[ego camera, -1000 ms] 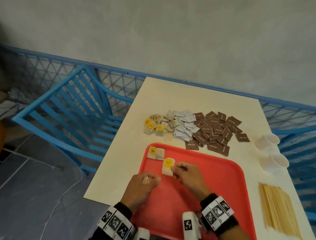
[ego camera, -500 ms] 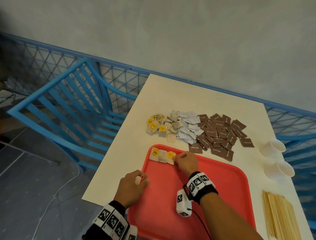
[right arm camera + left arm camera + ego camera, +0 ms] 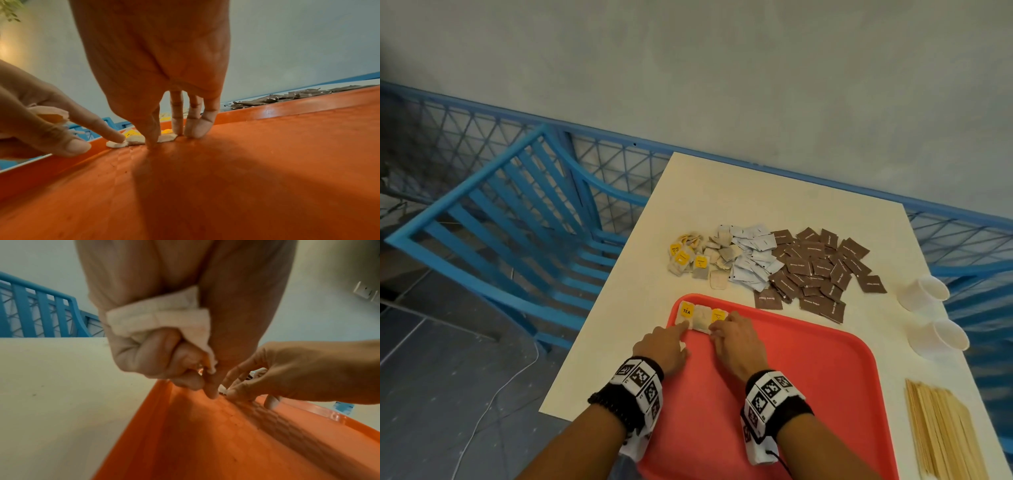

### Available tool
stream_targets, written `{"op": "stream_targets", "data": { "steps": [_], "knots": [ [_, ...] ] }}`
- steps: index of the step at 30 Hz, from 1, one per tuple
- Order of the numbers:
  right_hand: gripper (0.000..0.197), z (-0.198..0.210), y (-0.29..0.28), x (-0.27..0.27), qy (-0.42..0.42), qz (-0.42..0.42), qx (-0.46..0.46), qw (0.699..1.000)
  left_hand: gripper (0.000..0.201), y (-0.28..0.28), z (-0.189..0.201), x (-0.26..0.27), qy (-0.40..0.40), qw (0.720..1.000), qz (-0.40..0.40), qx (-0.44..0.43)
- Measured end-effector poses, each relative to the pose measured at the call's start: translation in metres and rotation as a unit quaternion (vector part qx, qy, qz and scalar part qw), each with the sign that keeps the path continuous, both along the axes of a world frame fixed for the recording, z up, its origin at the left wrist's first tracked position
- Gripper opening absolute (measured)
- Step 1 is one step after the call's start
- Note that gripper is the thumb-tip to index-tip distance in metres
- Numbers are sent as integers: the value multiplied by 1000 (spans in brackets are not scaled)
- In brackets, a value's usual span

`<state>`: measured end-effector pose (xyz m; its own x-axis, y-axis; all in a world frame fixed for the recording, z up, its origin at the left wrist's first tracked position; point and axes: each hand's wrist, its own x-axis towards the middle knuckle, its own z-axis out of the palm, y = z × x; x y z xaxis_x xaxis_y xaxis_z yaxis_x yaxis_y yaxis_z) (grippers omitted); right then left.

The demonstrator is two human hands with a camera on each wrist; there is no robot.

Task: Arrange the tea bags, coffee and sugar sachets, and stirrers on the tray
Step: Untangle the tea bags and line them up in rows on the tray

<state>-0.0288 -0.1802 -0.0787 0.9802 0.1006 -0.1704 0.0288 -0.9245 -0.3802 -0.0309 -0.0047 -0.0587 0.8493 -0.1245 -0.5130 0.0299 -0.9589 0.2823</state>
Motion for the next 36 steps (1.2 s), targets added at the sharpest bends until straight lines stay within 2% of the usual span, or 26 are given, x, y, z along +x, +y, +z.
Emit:
{"op": "stream_targets", "data": {
  "steps": [3, 5, 6, 7, 8, 10, 11, 12, 13, 16, 21, 24, 28, 32, 34, 36],
  "knots": [
    [27, 9, 3, -7, -12, -19, 19, 1000, 59, 3, -3, -1, -3, 999, 23, -39],
    [26, 21, 2, -12, -22, -19, 45, 999, 53, 7, 10, -4, -32, 987, 84, -131],
    [25, 28, 0, -15, -22, -13, 59, 998, 46, 8, 20, -7, -45, 969, 128, -209],
    [23, 37, -4, -20, -22, -4, 76, 997, 40, 8, 30, -13, -35, 933, 191, -305],
    [21, 47, -9, -26, -25, 4, 100, 995, 37, 7, 42, -20, 16, 873, 269, -407],
    [13, 72, -18, -44, -47, 13, 155, 987, 39, 4, 61, -38, 147, 711, 384, -571],
    [9, 85, -23, -55, -64, 16, 180, 981, 39, 3, 66, -46, 191, 645, 409, -617],
    [6, 97, -26, -68, -74, 15, 207, 976, 40, 0, 71, -54, 220, 602, 419, -643],
    [5, 108, -29, -81, -73, 7, 236, 969, 42, -4, 76, -61, 236, 581, 417, -658],
    [7, 127, -33, -116, -29, -34, 310, 950, 47, -23, 90, -80, 251, 558, 404, -680],
    [14, 126, -27, -144, 22, -63, 364, 929, 34, -49, 94, -102, 251, 533, 429, -685],
    [15, 121, -31, -144, 28, -84, 375, 923, 24, -54, 102, -107, 247, 492, 459, -697],
    [16, 128, -36, -143, 80, -89, 439, 890, 21, -52, 107, -109, 236, 453, 470, -720],
    [13, 132, -37, -142, 110, -137, 519, 836, 19, -49, 104, -109, 259, 420, 477, -727],
    [16, 131, -35, -139, 107, -171, 535, 820, 29, -50, 103, -109, 288, 417, 458, -730],
    [16, 132, -30, -137, 84, -180, 535, 821, 35, -52, 101, -110, 297, 449, 431, -724]
  ]
}}
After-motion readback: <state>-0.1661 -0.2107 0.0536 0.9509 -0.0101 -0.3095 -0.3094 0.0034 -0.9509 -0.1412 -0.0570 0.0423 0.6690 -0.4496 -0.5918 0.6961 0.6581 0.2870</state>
